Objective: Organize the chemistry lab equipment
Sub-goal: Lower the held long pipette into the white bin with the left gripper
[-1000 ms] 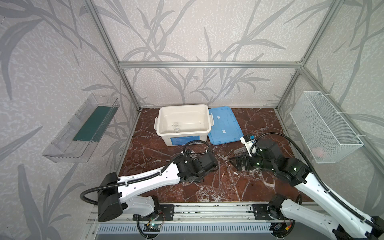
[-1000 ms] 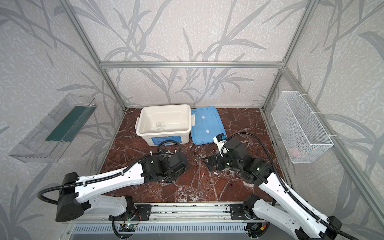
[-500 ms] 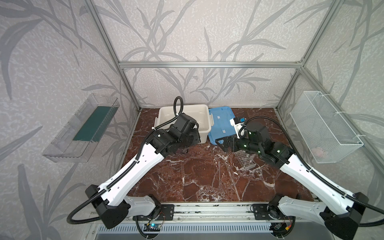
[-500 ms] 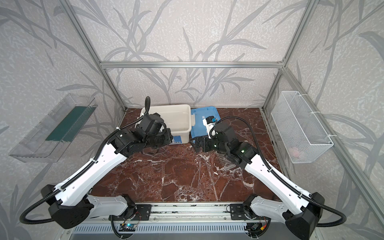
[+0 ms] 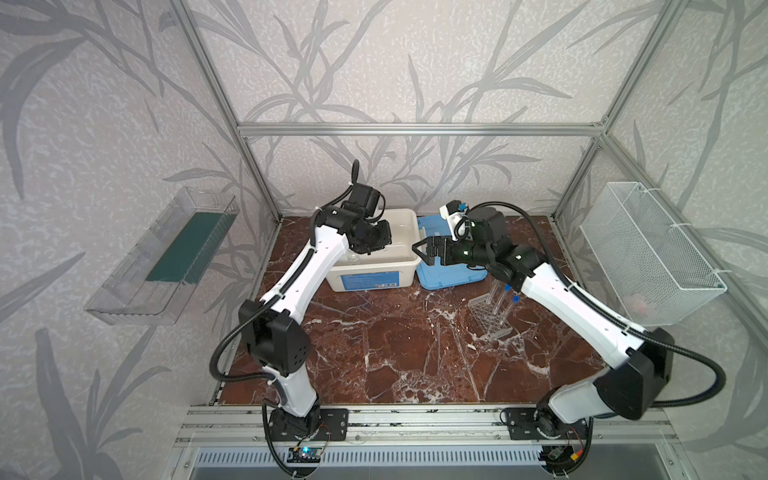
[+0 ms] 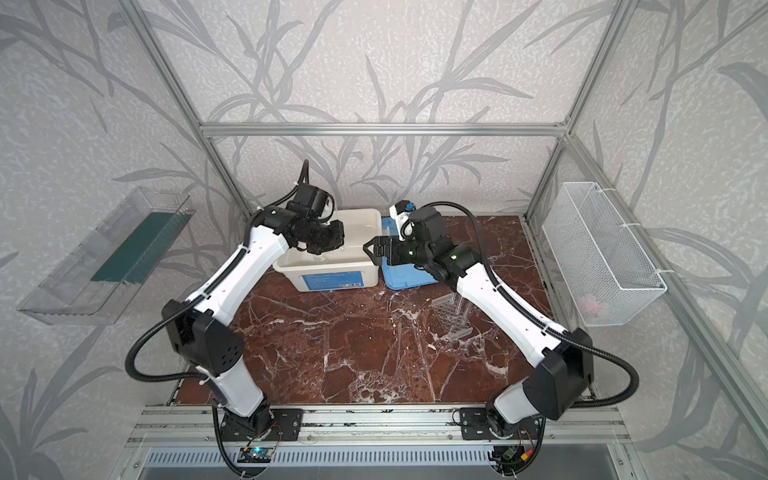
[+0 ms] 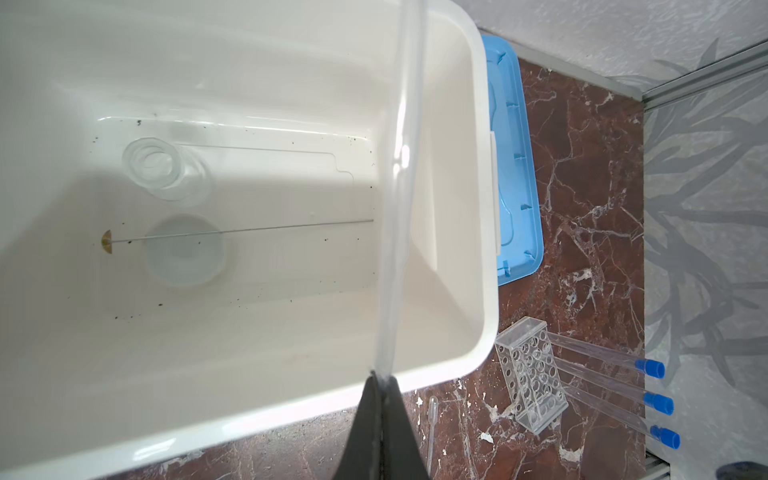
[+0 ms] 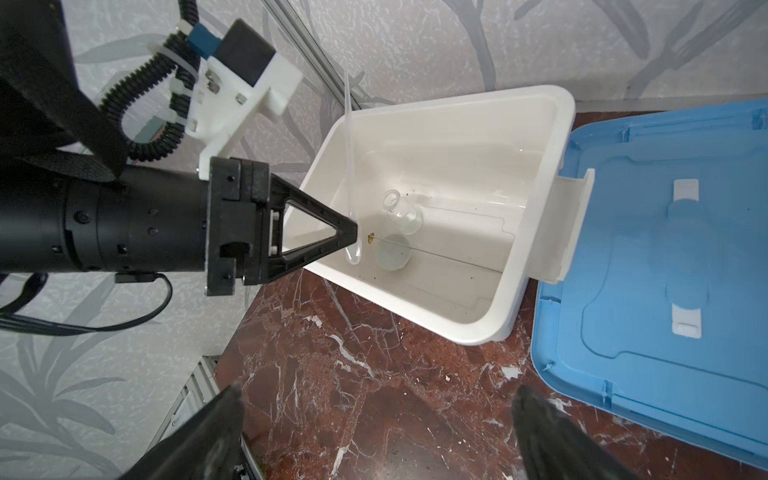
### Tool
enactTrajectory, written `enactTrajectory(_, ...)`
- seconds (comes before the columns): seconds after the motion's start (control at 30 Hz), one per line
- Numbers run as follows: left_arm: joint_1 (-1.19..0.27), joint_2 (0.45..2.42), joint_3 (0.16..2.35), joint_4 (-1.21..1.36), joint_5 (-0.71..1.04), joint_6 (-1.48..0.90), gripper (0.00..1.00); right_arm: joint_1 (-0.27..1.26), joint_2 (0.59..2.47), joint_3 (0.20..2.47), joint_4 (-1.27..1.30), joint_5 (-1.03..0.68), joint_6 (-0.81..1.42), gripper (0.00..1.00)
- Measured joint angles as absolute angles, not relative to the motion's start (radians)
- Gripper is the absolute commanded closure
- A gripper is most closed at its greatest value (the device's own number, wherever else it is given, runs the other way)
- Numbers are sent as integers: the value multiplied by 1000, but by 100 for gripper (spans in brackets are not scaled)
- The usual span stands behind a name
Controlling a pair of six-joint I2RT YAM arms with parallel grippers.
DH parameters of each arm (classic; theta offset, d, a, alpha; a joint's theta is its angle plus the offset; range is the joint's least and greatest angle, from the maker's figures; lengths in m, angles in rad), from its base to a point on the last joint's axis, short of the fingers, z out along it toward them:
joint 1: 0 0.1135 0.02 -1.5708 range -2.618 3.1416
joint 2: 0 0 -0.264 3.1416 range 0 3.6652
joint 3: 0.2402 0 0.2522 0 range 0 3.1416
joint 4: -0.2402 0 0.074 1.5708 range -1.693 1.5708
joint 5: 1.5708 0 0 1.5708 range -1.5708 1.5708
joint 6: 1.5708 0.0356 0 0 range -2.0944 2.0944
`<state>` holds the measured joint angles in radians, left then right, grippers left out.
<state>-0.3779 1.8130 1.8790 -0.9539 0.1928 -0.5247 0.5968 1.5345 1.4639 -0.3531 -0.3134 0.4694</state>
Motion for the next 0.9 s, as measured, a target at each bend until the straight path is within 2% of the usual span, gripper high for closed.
enactTrajectory(0.13,-371,1981,2020,-970,223,-503,95,586,1633,1544,-393,-324,430,6)
enactTrajectory(0.33,-374,2159,2146,-992,245,-486,95,581,1696,1583,-448,-317,364,7)
enactTrajectory(0.9,-394,2266,2117,-889,310,-521,95,577,1787,1654,-476,-307,286,2)
